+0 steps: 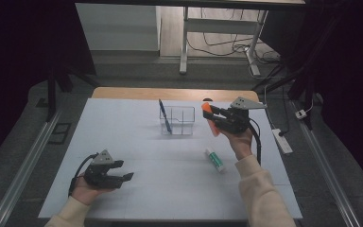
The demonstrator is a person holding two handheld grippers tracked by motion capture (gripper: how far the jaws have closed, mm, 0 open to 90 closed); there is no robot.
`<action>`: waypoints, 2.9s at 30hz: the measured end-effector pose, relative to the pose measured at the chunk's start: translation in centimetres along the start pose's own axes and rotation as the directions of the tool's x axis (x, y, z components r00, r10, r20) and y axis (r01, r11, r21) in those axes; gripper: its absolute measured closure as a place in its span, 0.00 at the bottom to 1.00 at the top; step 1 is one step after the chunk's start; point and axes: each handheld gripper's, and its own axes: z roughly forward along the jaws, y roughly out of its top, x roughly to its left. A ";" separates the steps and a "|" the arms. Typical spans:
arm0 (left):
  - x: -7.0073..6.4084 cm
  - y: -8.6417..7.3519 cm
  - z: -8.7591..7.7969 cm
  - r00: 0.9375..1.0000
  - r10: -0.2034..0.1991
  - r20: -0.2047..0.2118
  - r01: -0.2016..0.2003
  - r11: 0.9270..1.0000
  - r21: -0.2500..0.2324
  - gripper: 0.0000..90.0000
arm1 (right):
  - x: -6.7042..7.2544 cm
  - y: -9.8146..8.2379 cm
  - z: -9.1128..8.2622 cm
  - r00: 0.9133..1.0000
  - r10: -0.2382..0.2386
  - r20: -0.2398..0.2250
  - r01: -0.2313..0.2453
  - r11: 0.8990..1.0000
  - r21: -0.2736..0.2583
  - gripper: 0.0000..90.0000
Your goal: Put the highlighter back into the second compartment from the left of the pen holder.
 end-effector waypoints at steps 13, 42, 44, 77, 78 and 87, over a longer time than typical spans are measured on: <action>0.1 0.0 0.0 1.000 -0.002 0.001 0.002 1.000 0.000 0.36 | -0.2 0.4 1.6 1.000 0.015 0.004 -0.015 1.000 -0.004 0.71; 0.1 0.0 0.0 1.000 -0.003 -0.001 0.003 1.000 -0.001 0.36 | -0.3 1.3 5.4 0.999 0.034 0.004 -0.034 0.999 0.004 0.71; 0.1 0.0 0.0 1.000 -0.003 0.000 0.003 1.000 -0.001 0.36 | -0.2 1.4 5.6 1.000 0.026 0.009 -0.026 1.000 -0.005 0.71; 0.2 0.0 0.1 1.000 0.001 0.009 -0.001 1.000 0.000 0.36 | -0.4 1.1 11.2 0.997 0.081 -0.006 -0.081 0.996 -0.035 0.71; 0.2 0.0 0.1 1.000 0.000 0.008 0.000 1.000 0.000 0.36 | -0.5 1.0 11.3 0.996 0.084 -0.007 -0.085 0.996 -0.036 0.71; 0.2 0.0 0.3 1.000 0.005 0.009 -0.005 1.000 0.007 0.36 | -0.4 1.3 12.7 0.996 0.085 -0.007 -0.085 0.996 -0.039 0.71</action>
